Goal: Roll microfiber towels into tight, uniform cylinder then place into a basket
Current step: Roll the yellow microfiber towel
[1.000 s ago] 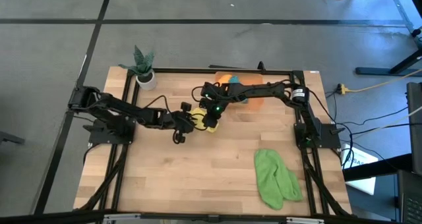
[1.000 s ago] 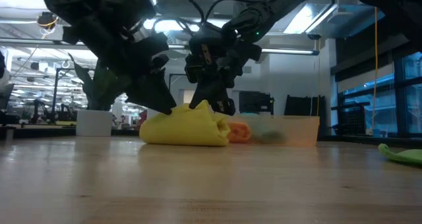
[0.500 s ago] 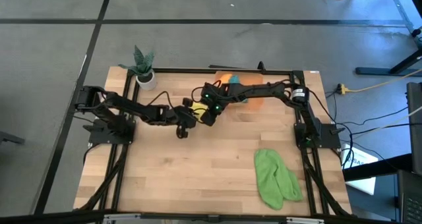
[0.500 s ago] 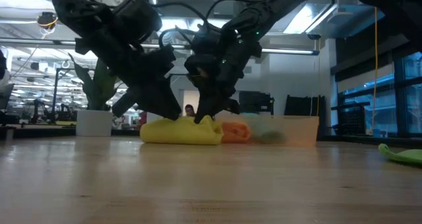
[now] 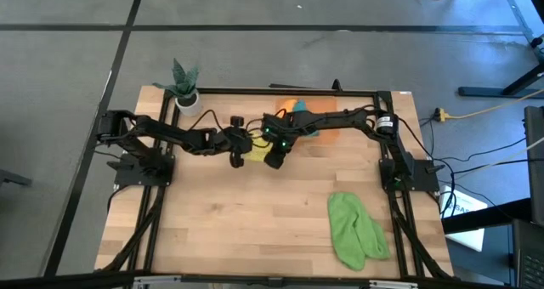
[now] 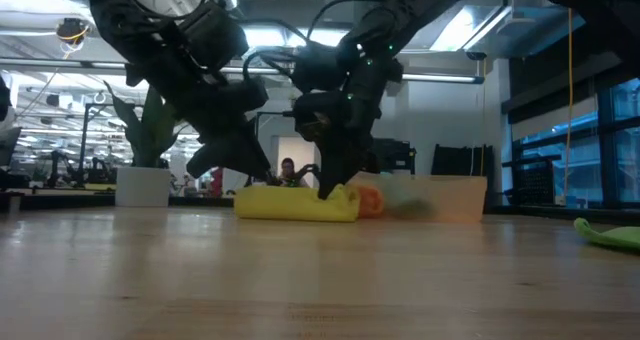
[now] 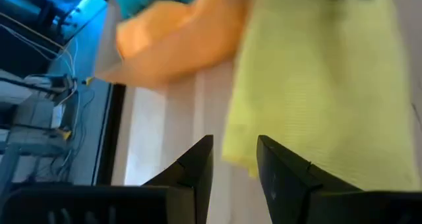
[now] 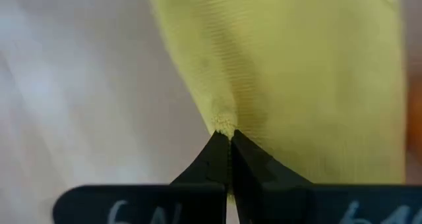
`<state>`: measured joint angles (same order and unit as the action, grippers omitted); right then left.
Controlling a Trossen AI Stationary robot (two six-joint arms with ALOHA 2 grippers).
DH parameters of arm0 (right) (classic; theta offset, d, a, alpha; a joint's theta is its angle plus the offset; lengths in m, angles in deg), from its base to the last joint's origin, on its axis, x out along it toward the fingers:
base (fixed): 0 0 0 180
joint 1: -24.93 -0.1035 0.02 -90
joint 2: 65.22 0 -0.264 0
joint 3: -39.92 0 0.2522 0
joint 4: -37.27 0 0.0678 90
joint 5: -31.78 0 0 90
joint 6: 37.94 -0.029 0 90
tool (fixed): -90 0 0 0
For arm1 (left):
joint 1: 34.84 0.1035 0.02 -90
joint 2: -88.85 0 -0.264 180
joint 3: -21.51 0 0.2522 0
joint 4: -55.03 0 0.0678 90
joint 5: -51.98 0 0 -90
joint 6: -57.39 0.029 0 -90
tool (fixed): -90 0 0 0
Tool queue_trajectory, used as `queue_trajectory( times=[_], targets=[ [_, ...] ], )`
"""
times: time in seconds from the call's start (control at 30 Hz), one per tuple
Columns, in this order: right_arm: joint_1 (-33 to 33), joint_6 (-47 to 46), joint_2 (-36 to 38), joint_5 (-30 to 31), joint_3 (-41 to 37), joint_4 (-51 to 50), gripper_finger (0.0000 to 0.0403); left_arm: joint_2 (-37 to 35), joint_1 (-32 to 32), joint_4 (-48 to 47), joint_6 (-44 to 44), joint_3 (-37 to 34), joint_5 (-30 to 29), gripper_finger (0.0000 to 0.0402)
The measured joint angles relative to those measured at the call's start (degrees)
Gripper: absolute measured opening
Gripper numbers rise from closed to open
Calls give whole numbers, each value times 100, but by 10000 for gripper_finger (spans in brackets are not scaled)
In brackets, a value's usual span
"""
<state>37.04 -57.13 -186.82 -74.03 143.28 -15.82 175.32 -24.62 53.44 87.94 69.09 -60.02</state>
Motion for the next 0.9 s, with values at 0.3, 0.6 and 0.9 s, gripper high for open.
queue_trajectory(
  times=[0.3,0.6,0.9],
  targets=[
    [-499,119,0,-326,-3,-36,6,49,102,-205,384,2,1559,108],
    [-844,729,0,-596,55,-107,7,-102,-160,-439,461,0,1310,108],
    [-1173,1274,-2,-687,68,182,7,-699,-525,-879,407,2,1165,108]
  ],
)
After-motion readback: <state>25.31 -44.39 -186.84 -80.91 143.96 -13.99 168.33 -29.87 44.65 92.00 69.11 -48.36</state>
